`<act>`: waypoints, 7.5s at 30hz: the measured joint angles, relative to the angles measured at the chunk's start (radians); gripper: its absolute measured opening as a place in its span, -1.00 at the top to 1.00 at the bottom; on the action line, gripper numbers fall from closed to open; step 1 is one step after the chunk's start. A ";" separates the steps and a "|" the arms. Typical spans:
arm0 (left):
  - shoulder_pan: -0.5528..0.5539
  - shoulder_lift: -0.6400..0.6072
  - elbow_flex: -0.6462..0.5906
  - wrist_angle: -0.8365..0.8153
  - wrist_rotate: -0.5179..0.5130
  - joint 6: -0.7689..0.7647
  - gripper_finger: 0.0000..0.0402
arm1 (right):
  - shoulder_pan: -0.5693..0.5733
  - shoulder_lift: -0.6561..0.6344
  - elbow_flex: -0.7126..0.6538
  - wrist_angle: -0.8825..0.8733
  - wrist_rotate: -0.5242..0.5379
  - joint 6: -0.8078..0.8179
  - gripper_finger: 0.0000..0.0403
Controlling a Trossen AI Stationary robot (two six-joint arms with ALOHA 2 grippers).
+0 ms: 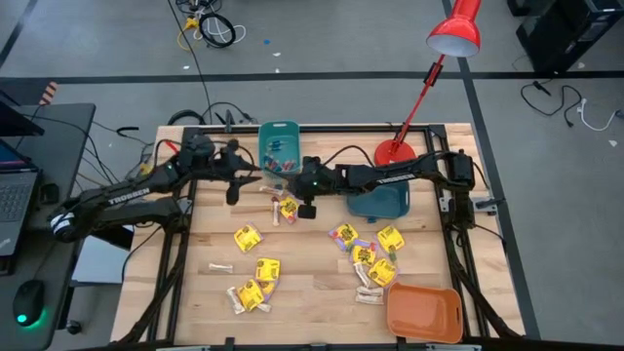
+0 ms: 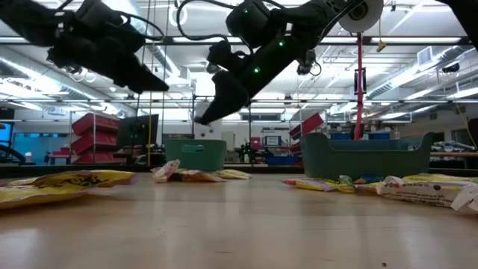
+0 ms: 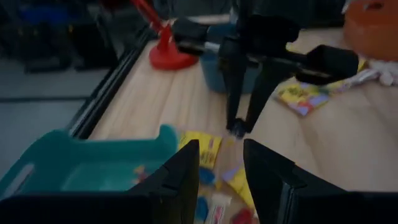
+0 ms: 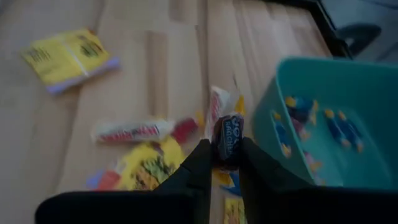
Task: Sort candy
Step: Put the violet candy into the green bin, then put the blue candy into the green bin
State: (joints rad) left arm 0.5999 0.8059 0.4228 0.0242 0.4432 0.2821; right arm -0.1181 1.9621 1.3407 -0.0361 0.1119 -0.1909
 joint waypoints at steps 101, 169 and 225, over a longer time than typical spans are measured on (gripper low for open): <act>0.009 0.451 -0.150 0.952 0.178 -0.324 1.00 | -0.004 -0.024 0.002 0.099 0.125 -0.100 0.45; 0.172 0.719 0.279 0.085 -0.211 -0.287 0.84 | -0.114 -0.183 0.001 -0.398 0.155 0.042 0.48; 0.073 0.170 0.279 0.051 0.060 -0.270 0.60 | 0.005 -0.019 0.000 -0.062 0.058 -0.169 0.48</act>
State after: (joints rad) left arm 0.6729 0.9756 0.7013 0.0752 0.5036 0.0124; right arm -0.1135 1.9432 1.3407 -0.0985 0.1694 -0.3599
